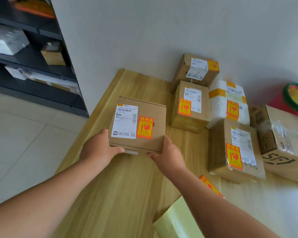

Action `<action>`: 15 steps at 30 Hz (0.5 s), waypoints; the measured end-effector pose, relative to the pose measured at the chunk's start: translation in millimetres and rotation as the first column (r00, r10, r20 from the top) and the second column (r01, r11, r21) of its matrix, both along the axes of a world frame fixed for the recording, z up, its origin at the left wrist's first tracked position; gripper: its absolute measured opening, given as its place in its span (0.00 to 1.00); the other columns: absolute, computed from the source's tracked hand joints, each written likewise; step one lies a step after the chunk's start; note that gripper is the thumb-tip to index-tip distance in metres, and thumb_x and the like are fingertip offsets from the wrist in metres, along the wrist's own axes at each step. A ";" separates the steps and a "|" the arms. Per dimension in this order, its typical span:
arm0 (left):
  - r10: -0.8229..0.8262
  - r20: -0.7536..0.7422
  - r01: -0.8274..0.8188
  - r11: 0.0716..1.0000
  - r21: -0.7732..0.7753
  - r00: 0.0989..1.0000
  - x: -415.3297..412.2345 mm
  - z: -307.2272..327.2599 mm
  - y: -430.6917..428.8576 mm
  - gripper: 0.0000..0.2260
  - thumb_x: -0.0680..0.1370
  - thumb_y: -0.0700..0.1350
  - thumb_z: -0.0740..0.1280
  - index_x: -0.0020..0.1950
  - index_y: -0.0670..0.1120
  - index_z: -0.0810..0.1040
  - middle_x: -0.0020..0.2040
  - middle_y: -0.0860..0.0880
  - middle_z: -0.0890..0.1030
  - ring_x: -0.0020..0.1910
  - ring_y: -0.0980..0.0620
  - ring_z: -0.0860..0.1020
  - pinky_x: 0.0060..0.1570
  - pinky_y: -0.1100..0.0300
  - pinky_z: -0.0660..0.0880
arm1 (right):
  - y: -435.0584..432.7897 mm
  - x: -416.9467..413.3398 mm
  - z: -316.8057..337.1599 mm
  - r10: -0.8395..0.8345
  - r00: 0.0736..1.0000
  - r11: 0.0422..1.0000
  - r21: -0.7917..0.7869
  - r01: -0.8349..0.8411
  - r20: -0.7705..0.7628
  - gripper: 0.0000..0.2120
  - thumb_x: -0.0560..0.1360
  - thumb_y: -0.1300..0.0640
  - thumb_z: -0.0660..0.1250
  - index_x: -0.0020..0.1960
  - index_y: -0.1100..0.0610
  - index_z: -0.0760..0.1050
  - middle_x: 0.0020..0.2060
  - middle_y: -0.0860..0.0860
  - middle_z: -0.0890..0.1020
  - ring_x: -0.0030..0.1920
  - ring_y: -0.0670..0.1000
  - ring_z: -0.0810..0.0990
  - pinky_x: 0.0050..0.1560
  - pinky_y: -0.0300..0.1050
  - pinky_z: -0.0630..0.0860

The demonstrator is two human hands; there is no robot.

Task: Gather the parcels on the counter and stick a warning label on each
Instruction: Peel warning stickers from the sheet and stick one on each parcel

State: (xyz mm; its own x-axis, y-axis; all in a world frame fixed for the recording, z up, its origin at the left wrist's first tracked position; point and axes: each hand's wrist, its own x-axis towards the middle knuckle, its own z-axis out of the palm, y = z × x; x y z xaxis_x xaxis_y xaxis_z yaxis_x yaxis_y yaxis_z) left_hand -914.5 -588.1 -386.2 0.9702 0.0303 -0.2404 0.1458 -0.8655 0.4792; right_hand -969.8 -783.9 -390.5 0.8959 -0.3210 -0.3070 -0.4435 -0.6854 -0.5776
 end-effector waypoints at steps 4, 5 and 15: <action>-0.050 0.028 0.049 0.999 0.016 0.998 65.4 7.0 0.5 0.25 0.66 0.57 0.74 0.58 0.48 0.72 0.39 0.55 0.76 0.38 0.52 0.75 0.30 0.60 0.69 | 1.3 60.6 6.8 -0.027 1.000 1.000 -0.006 0.027 0.008 0.23 0.70 0.53 0.73 0.60 0.54 0.67 0.49 0.50 0.80 0.49 0.52 0.78 0.47 0.46 0.77; -0.070 0.033 0.069 0.998 0.009 0.997 82.5 6.1 -1.3 0.25 0.66 0.57 0.74 0.58 0.49 0.72 0.41 0.54 0.78 0.40 0.51 0.76 0.32 0.59 0.71 | 0.7 75.9 6.8 -0.036 0.999 0.999 -0.016 0.036 0.005 0.23 0.70 0.53 0.73 0.60 0.55 0.66 0.50 0.50 0.80 0.50 0.53 0.78 0.47 0.47 0.77; -0.165 0.060 0.170 0.981 -0.092 0.984 213.3 -33.4 -59.7 0.18 0.68 0.56 0.74 0.50 0.51 0.71 0.46 0.55 0.78 0.41 0.53 0.75 0.31 0.60 0.67 | -36.2 202.6 -11.5 -0.235 0.967 0.971 0.019 0.238 -0.094 0.27 0.74 0.62 0.67 0.68 0.57 0.60 0.59 0.55 0.74 0.58 0.56 0.76 0.56 0.52 0.77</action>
State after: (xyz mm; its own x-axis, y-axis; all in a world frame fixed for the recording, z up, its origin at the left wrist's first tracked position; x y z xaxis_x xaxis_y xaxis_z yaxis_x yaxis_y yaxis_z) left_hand -701.2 -647.7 -419.6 0.9709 -0.1543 -0.1830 -0.0248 -0.8251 0.5644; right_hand -767.2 -820.1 -402.0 0.7639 -0.5097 -0.3958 -0.6420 -0.5377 -0.5466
